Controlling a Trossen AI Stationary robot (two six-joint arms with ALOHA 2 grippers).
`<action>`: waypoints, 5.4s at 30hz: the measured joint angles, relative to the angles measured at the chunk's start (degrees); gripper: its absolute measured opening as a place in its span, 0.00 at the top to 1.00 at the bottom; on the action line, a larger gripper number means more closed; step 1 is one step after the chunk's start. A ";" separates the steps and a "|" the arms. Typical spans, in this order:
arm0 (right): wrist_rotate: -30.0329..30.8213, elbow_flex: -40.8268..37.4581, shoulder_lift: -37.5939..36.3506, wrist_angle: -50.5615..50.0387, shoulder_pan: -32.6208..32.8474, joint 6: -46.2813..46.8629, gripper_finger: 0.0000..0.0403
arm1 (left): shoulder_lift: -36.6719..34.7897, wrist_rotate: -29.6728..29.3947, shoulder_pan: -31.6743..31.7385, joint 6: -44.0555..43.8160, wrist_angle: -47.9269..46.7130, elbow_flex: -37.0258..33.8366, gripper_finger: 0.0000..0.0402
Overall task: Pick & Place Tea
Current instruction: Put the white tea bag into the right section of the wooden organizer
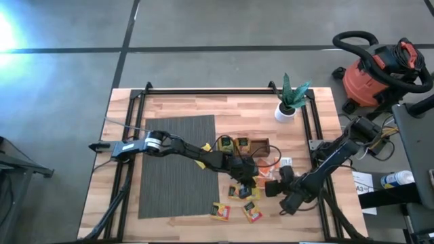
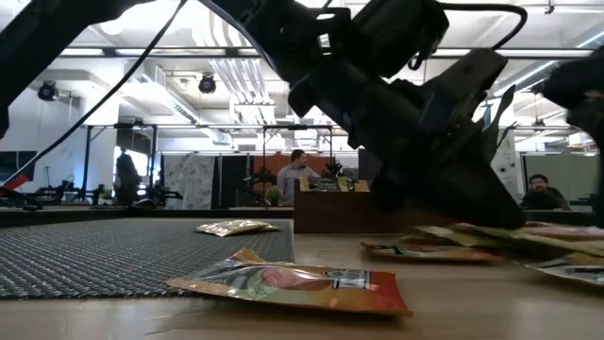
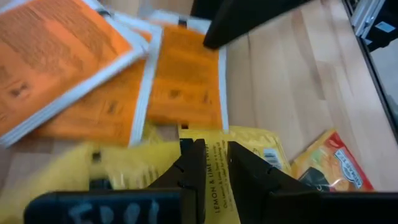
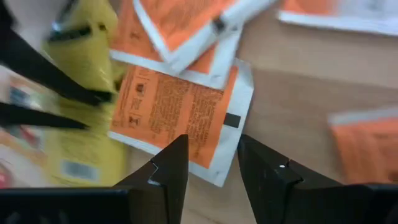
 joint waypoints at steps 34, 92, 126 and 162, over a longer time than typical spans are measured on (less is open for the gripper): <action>10.14 3.01 -16.82 -4.53 -0.23 -15.25 0.98 | -12.71 -6.19 -1.30 -0.93 -9.79 -0.13 0.85; 34.63 24.96 -7.72 1.66 -13.60 -17.91 0.98 | -27.55 -76.63 -21.49 8.30 -16.61 -7.74 0.73; 31.37 24.96 -7.74 9.31 -16.29 -23.64 0.98 | -24.86 -78.60 -13.20 7.50 -12.51 -9.55 0.62; 23.30 25.48 -14.99 -1.70 -6.31 -64.47 0.86 | -24.86 -46.49 -13.16 5.87 -12.58 -9.55 0.99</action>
